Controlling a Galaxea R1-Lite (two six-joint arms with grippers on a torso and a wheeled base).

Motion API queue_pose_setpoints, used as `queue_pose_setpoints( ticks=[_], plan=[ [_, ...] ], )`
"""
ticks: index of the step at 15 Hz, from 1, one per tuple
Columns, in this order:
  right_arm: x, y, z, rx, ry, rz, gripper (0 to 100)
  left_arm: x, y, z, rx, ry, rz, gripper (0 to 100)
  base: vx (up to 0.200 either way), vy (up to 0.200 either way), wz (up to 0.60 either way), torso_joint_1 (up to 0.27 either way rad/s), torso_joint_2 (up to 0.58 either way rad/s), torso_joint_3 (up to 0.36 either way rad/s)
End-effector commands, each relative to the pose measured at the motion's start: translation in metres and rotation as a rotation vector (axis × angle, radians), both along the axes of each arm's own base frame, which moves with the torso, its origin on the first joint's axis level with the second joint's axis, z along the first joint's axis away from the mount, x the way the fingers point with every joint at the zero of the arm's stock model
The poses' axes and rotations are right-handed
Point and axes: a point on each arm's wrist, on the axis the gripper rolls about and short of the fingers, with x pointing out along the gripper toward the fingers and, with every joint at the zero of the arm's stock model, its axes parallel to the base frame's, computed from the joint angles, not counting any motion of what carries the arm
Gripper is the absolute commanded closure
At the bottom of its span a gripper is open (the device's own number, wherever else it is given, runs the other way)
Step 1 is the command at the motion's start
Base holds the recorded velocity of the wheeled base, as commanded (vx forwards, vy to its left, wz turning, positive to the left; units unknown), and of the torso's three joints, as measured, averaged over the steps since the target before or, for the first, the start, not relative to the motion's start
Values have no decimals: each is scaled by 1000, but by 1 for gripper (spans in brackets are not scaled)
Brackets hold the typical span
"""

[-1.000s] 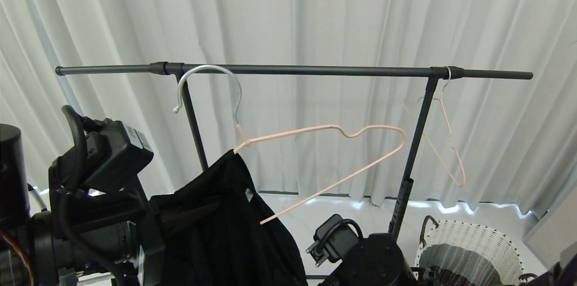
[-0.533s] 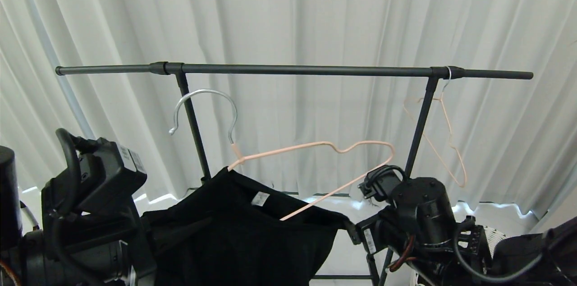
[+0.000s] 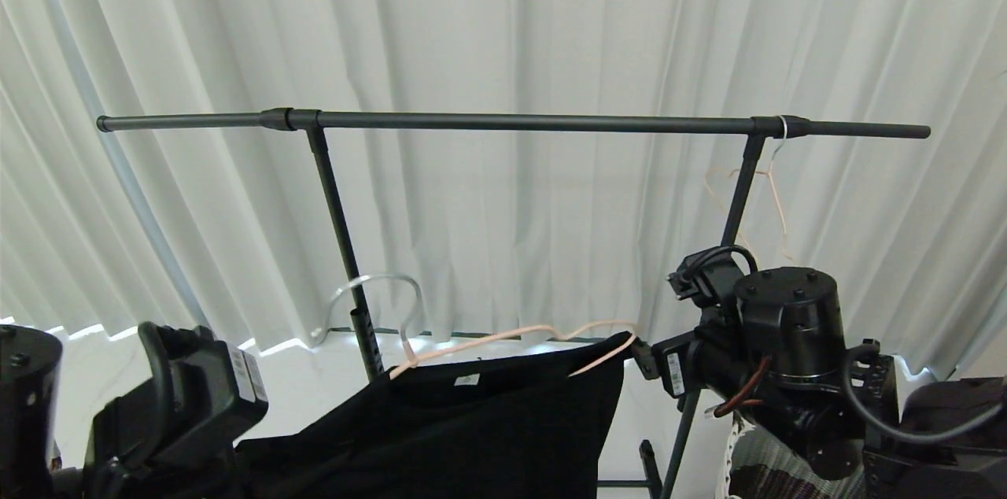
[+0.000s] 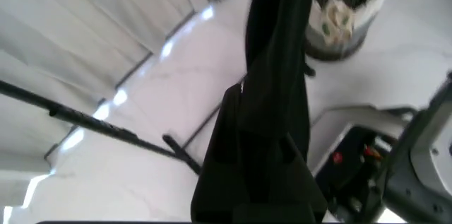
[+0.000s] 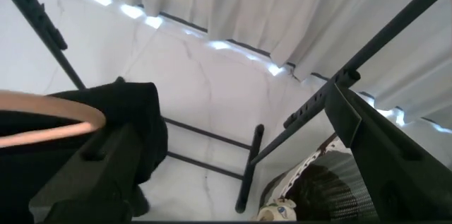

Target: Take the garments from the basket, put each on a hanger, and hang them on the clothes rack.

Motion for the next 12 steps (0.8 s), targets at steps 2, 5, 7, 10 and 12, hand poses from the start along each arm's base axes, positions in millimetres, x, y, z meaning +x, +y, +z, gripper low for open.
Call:
queue_pose_setpoints(
  ticks=[2, 5, 7, 10, 12],
  plan=[
    [-2, -6, 8, 4, -5, -7, 0, 4, -2, -4, 20, 27, 1, 100, 0, 0, 0, 0, 0, 0],
    [0, -7, 14, 12, -10, 1, 0, 5, 0, -7, 38, 47, 12, 100, 0, 0, 0, 0, 0, 0],
    [3, -4, 27, 22, -20, 14, 0, 3, 1, -11, 63, 77, 6, 100, 0, 0, 0, 0, 0, 0],
    [3, -2, 63, 38, -28, 86, 0, 11, -1, -19, 164, 96, 74, 100, 0, 0, 0, 0, 0, 0],
    [-7, -10, 86, 33, -22, 137, 0, 19, -4, -19, 203, 87, 127, 100, 0, 0, 0, 0, 0, 0]
  ],
)
